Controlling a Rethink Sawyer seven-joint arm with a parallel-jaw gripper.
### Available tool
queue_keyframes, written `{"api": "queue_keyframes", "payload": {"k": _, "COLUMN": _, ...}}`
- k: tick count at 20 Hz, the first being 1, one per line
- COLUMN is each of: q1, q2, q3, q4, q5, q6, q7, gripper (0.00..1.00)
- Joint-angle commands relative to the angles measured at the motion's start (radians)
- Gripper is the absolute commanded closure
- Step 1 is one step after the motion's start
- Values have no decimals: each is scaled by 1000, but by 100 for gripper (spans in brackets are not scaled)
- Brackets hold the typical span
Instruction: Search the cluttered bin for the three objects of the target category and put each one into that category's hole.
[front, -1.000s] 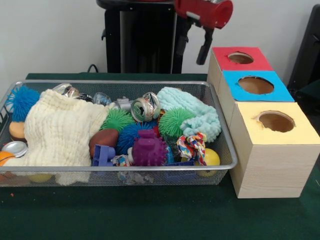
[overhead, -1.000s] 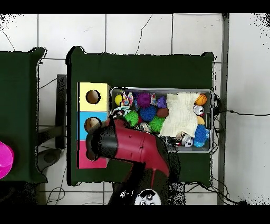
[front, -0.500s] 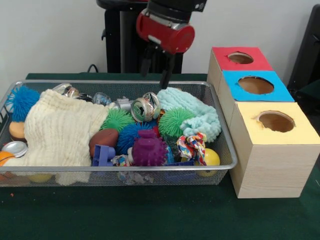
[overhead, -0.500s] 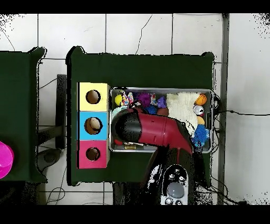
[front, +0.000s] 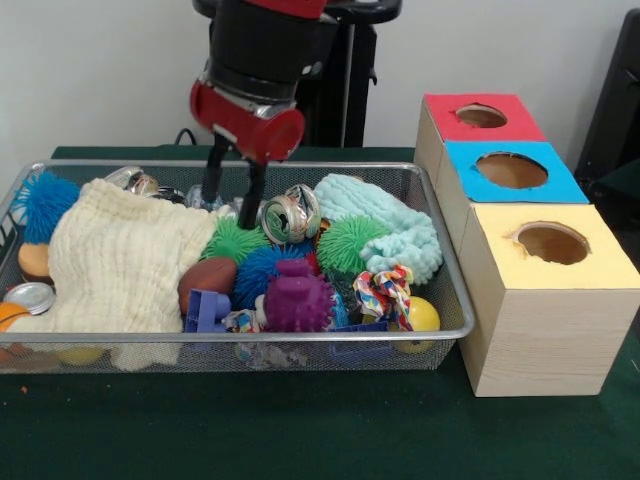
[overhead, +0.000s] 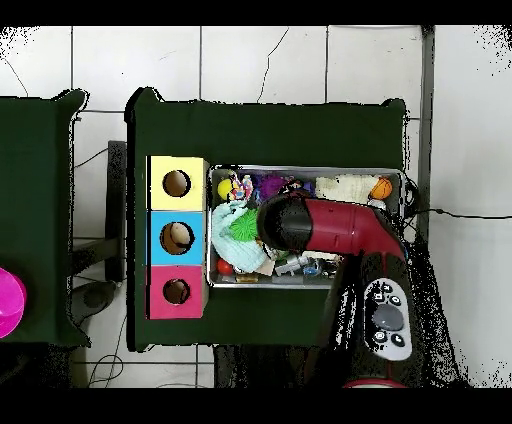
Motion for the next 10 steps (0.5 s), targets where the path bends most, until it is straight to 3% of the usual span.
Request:
{"api": "queue_keyframes", "payload": {"k": 1, "q1": -65, "q2": 95, "q3": 161, "q4": -94, "q5": -132, "q6": -24, "q7": -279, "gripper": 0}}
{"api": "queue_keyframes", "payload": {"k": 10, "q1": -135, "q2": 169, "q3": 228, "q4": -147, "q5": -238, "q6": -34, "q7": -251, "gripper": 0}}
